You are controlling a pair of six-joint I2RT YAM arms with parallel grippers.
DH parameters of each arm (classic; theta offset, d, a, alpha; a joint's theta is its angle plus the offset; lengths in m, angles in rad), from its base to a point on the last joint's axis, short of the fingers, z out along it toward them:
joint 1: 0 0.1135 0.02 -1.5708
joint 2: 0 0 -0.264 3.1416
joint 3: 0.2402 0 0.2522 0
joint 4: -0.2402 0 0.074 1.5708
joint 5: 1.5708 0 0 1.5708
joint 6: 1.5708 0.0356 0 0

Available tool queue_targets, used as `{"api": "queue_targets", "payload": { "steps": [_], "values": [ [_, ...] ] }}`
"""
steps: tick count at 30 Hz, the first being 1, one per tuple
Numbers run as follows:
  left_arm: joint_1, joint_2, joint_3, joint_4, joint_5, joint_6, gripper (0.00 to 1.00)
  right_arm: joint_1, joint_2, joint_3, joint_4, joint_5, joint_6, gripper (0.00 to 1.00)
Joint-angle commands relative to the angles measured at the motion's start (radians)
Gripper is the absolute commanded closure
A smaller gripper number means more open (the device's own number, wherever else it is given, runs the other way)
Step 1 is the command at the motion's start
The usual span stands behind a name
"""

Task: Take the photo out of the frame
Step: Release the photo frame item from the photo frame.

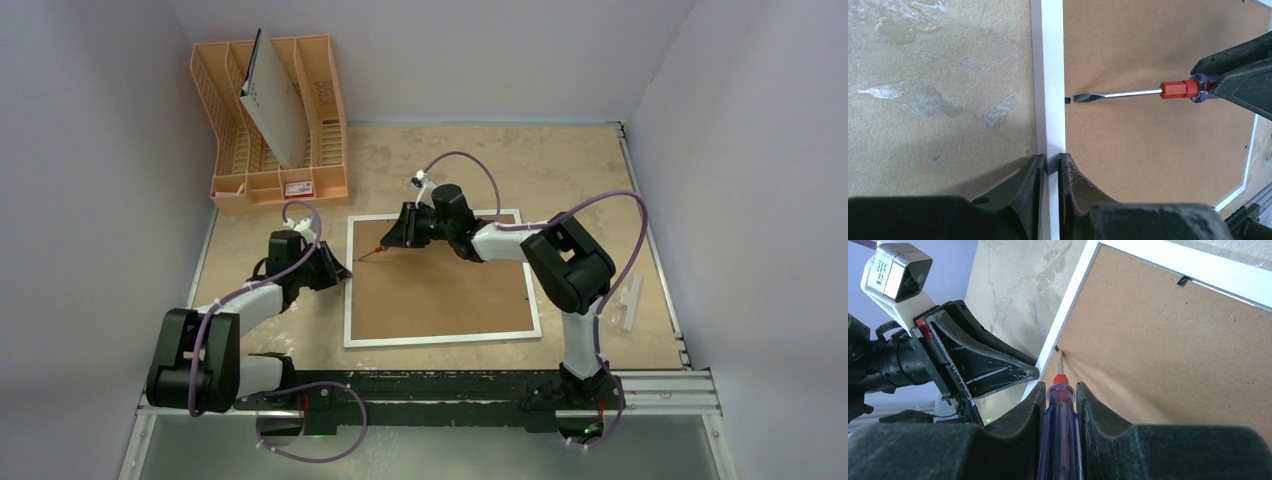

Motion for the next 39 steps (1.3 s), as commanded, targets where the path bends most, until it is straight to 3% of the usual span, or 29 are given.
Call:
{"api": "queue_targets", "payload": {
  "steps": [1,22,39],
  "values": [
    [0.004,0.018,-0.034,-0.074,-0.042,0.048,0.85,0.001,0.01,0.004,-0.008,-0.019,-0.004,1.0],
    [0.005,0.024,-0.035,-0.055,-0.013,0.053,0.88,0.021,0.047,0.023,-0.026,-0.017,0.017,1.0],
    [0.004,0.041,-0.038,-0.03,0.016,0.06,0.94,0.054,0.123,0.026,0.024,-0.058,0.162,1.0]
  ]
}}
